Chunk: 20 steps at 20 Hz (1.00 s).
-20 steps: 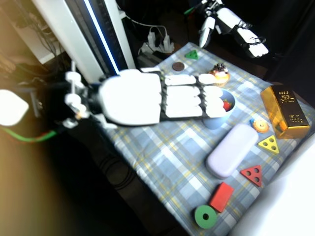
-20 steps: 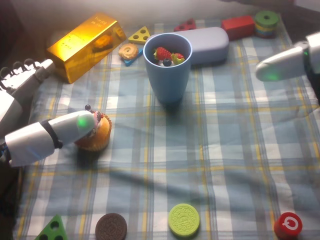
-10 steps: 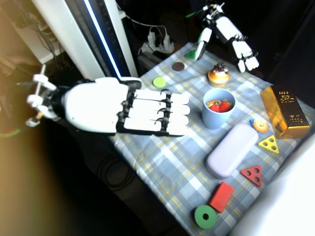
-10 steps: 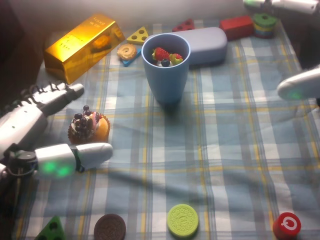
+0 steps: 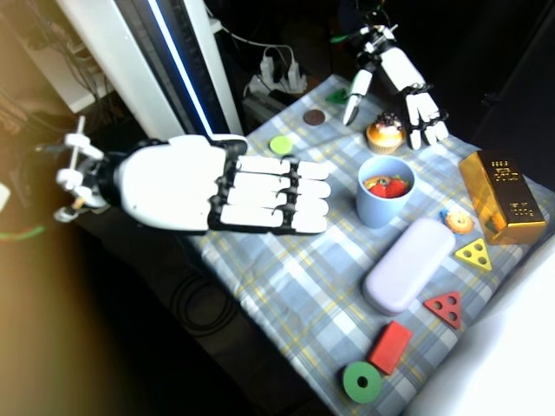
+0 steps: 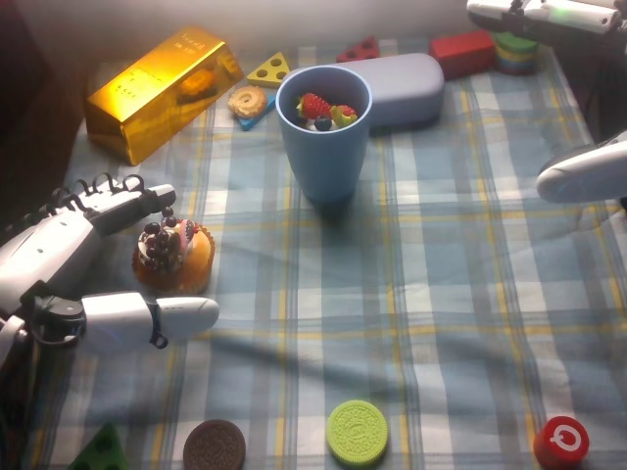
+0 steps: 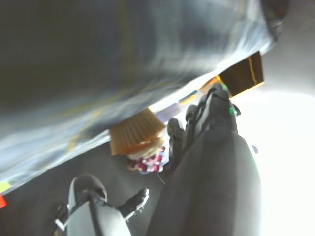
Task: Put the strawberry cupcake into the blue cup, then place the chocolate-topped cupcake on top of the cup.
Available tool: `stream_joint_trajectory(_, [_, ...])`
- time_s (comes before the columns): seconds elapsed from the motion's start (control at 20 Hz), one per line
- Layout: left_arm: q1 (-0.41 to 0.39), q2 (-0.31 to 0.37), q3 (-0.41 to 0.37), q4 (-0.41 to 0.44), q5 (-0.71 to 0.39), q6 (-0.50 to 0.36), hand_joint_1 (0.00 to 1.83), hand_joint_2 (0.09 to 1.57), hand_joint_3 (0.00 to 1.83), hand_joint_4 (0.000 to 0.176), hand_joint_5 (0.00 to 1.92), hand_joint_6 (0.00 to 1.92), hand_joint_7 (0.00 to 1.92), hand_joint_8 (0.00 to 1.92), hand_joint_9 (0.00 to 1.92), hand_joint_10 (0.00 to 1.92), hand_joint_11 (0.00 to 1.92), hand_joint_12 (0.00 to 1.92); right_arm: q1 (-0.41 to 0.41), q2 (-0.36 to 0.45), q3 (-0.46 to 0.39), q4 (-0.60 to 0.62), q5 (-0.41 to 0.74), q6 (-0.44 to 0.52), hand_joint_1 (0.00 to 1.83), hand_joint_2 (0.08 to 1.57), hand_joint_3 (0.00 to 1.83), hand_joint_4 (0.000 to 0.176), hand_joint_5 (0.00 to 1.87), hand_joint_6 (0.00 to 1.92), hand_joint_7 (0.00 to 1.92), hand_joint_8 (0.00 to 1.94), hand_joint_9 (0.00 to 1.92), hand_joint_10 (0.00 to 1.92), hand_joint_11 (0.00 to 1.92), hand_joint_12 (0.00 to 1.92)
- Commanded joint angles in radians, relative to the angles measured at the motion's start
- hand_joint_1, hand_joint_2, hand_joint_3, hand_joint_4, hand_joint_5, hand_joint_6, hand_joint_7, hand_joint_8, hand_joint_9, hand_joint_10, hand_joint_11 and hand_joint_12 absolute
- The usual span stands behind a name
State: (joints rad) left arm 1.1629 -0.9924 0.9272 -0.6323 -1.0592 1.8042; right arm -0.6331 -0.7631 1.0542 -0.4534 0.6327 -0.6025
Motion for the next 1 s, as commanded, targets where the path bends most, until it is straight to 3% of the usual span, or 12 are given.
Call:
stream_joint_trajectory(0.0, [-0.013, -0.003, 0.006, 0.028, -0.099, -0.006, 0.65, 0.74, 0.00, 0.081, 0.29, 0.00, 0.12, 0.00, 0.01, 0.00, 0.00, 0.00, 0.005, -0.002, 0.001, 0.040, 0.105, 0.004, 0.05, 0.93, 0.00, 0.029, 0.00, 0.00, 0.00, 0.00, 0.00, 0.00, 0.00, 0.00])
stream_joint_trajectory(0.05, [-0.013, -0.004, 0.008, 0.026, -0.099, -0.006, 0.67, 0.74, 0.00, 0.081, 0.30, 0.01, 0.12, 0.00, 0.01, 0.00, 0.00, 0.00, 0.003, -0.004, 0.001, 0.040, 0.105, 0.004, 0.07, 0.93, 0.00, 0.021, 0.00, 0.00, 0.00, 0.00, 0.00, 0.00, 0.00, 0.00])
stream_joint_trajectory(0.1, [-0.013, -0.004, 0.009, 0.024, -0.099, -0.005, 0.68, 0.74, 0.00, 0.106, 0.33, 0.01, 0.11, 0.00, 0.00, 0.00, 0.00, 0.00, 0.003, -0.005, 0.001, 0.041, 0.106, 0.004, 0.07, 0.92, 0.00, 0.046, 0.00, 0.00, 0.00, 0.00, 0.00, 0.00, 0.00, 0.00])
stream_joint_trajectory(0.15, [-0.013, -0.004, 0.010, 0.023, -0.099, -0.005, 0.71, 0.75, 0.00, 0.094, 0.38, 0.01, 0.13, 0.00, 0.01, 0.00, 0.00, 0.00, 0.003, -0.006, 0.001, 0.041, 0.106, 0.004, 0.06, 0.93, 0.00, 0.040, 0.00, 0.00, 0.00, 0.00, 0.00, 0.00, 0.00, 0.00])
stream_joint_trajectory(0.2, [-0.013, -0.004, 0.010, 0.021, -0.099, -0.005, 0.73, 0.76, 0.00, 0.122, 0.46, 0.01, 0.13, 0.00, 0.00, 0.00, 0.00, 0.00, 0.002, -0.007, 0.001, 0.041, 0.106, 0.004, 0.08, 0.94, 0.00, 0.024, 0.00, 0.00, 0.00, 0.00, 0.00, 0.00, 0.00, 0.00])
stream_joint_trajectory(0.35, [-0.013, -0.004, 0.011, 0.017, -0.101, -0.005, 0.71, 0.80, 0.00, 0.169, 0.64, 0.01, 0.17, 0.00, 0.01, 0.00, 0.00, 0.00, 0.001, -0.009, 0.002, 0.041, 0.109, 0.004, 0.10, 0.94, 0.00, 0.022, 0.00, 0.00, 0.00, 0.00, 0.00, 0.00, 0.00, 0.00])
stream_joint_trajectory(0.4, [-0.013, -0.004, 0.011, 0.017, -0.103, -0.005, 0.77, 0.80, 0.00, 0.165, 0.71, 0.01, 0.21, 0.00, 0.04, 0.00, 0.00, 0.00, 0.000, -0.011, 0.002, 0.042, 0.109, 0.004, 0.11, 0.94, 0.00, 0.026, 0.00, 0.00, 0.00, 0.00, 0.00, 0.00, 0.00, 0.00])
stream_joint_trajectory(0.45, [-0.013, -0.004, 0.011, 0.016, -0.106, -0.005, 0.79, 0.81, 0.00, 0.159, 0.76, 0.02, 0.24, 0.01, 0.07, 0.01, 0.00, 0.00, -0.001, -0.012, 0.003, 0.044, 0.110, 0.004, 0.12, 0.94, 0.00, 0.021, 0.00, 0.00, 0.01, 0.00, 0.00, 0.00, 0.00, 0.00])
stream_joint_trajectory(0.55, [-0.013, -0.004, 0.013, 0.012, -0.110, -0.005, 0.81, 0.88, 0.01, 0.174, 0.85, 0.02, 0.27, 0.01, 0.08, 0.01, 0.00, 0.00, -0.005, -0.016, 0.004, 0.047, 0.112, 0.004, 0.10, 0.95, 0.00, 0.023, 0.00, 0.00, 0.01, 0.00, 0.00, 0.00, 0.00, 0.00])
stream_joint_trajectory(0.8, [-0.013, 0.000, 0.013, 0.007, -0.124, -0.005, 0.85, 0.96, 0.01, 0.176, 0.96, 0.01, 0.32, 0.00, 0.11, 0.00, 0.00, 0.00, -0.013, -0.018, 0.005, 0.053, 0.116, 0.004, 0.12, 0.96, 0.00, 0.025, 0.00, 0.00, 0.00, 0.00, 0.00, 0.00, 0.00, 0.00])
stream_joint_trajectory(0.85, [-0.013, 0.002, 0.012, 0.007, -0.128, -0.005, 1.01, 1.03, 0.00, 0.176, 1.09, 0.59, 0.32, 0.03, 0.12, 0.02, 0.00, 0.00, -0.014, -0.018, 0.005, 0.055, 0.117, 0.004, 0.12, 0.96, 0.00, 0.022, 0.00, 0.00, 0.00, 0.00, 0.00, 0.00, 0.00, 0.00])
stream_joint_trajectory(0.95, [-0.015, 0.012, 0.005, 0.009, -0.138, -0.005, 1.02, 1.08, 0.00, 0.176, 1.03, 0.88, 0.34, 0.00, 0.13, 0.01, 0.00, 0.00, -0.018, -0.018, 0.005, 0.057, 0.117, 0.004, 0.12, 0.95, 0.00, 0.032, 0.00, 0.00, 0.00, 0.00, 0.00, 0.00, 0.00, 0.00])
